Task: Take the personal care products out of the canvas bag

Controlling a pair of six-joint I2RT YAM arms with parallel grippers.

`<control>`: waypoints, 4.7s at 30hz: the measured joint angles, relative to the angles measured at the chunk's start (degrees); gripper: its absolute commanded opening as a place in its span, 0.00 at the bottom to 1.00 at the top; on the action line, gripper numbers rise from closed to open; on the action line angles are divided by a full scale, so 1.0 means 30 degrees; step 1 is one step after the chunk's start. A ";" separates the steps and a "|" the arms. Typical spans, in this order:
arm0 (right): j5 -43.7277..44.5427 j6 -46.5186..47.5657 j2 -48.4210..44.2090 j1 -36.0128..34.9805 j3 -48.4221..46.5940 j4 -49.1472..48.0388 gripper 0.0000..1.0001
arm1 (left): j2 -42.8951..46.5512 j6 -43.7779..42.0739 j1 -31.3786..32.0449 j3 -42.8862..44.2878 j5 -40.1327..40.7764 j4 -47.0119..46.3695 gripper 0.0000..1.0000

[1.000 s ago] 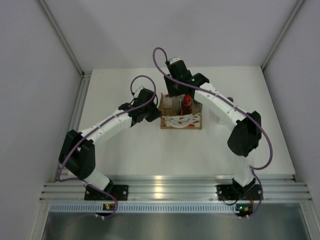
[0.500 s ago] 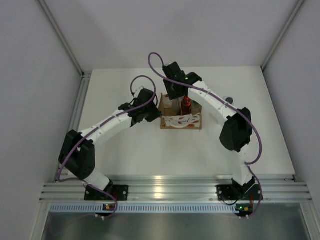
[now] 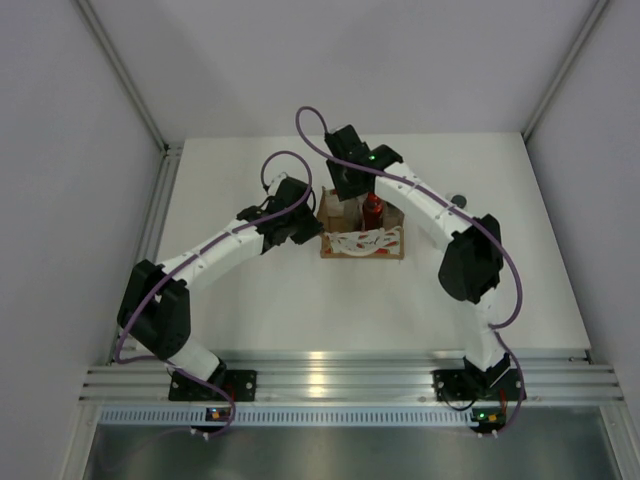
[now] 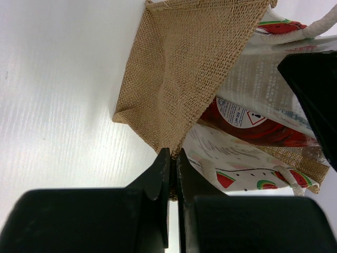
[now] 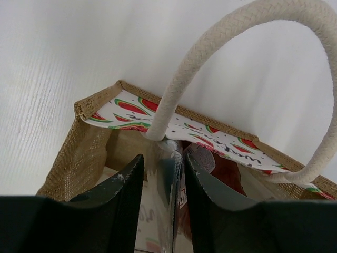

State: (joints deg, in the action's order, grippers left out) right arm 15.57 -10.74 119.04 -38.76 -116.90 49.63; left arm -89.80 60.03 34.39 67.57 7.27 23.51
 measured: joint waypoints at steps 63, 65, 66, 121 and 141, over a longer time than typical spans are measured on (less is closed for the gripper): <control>-0.0729 -0.0313 -0.3293 -0.0583 0.0342 0.1326 0.00 | 0.0022 0.0036 0.0007 -0.0087 0.0182 -0.0073 0.00; -0.0736 -0.0270 -0.3665 -0.0583 0.0342 0.1508 0.00 | 0.0022 0.0036 0.0007 -0.0087 0.0240 -0.0073 0.00; -0.0736 -0.0262 -0.3905 -0.0583 0.0342 0.1617 0.00 | 0.0022 0.0036 0.0007 -0.0087 0.0262 -0.0073 0.00; -0.2856 0.0168 -1.1322 0.7715 1.3398 0.0007 0.03 | 0.0109 0.0007 0.0015 -0.0233 0.0452 -0.0087 0.00; -0.2637 -0.0109 -1.1948 0.7584 1.2976 -0.1399 0.75 | 0.0350 -0.0058 0.0015 -0.0444 0.0474 -0.0080 0.00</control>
State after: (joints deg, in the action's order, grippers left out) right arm 7.66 -11.07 83.20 -16.01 -77.97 45.43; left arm -88.75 59.86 34.44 66.24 8.69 23.27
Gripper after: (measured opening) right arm 0.756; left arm 0.048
